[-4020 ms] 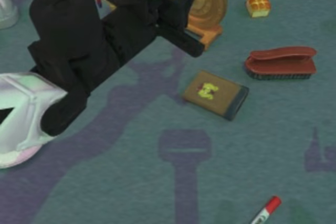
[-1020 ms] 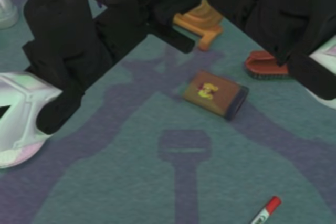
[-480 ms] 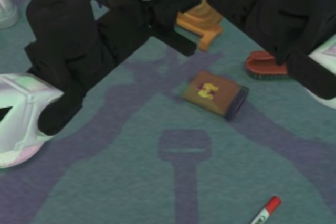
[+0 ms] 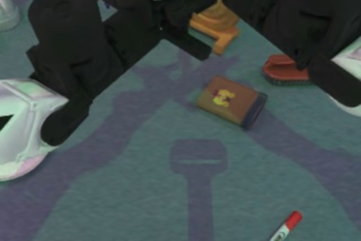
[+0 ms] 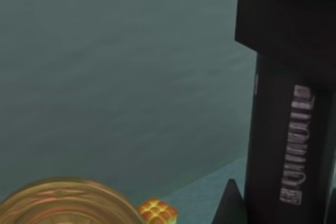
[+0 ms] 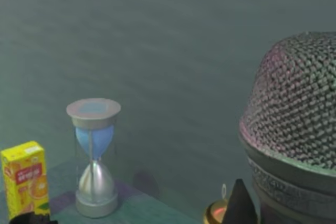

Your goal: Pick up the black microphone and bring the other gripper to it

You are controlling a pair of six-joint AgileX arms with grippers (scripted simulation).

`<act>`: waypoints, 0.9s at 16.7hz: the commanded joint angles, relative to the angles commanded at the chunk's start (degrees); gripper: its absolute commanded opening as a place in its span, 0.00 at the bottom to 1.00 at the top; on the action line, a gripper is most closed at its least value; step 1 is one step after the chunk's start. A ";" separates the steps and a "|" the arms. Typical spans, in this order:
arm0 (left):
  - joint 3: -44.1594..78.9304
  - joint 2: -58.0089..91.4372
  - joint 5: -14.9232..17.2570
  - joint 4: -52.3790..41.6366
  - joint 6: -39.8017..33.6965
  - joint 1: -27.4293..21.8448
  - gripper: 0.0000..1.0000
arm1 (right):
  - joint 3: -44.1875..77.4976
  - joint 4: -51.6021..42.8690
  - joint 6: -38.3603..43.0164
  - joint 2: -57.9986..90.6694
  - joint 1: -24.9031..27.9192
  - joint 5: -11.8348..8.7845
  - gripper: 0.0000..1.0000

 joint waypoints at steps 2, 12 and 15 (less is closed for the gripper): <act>0.00 0.00 0.00 0.00 0.00 0.00 0.15 | 0.00 0.00 0.00 0.00 0.00 0.00 0.00; 0.00 0.00 0.00 0.00 0.00 0.00 0.90 | 0.00 0.00 0.00 0.00 0.00 0.00 0.00; 0.00 0.00 0.00 0.00 0.00 0.00 1.00 | 0.00 0.00 0.00 0.00 0.00 0.00 0.00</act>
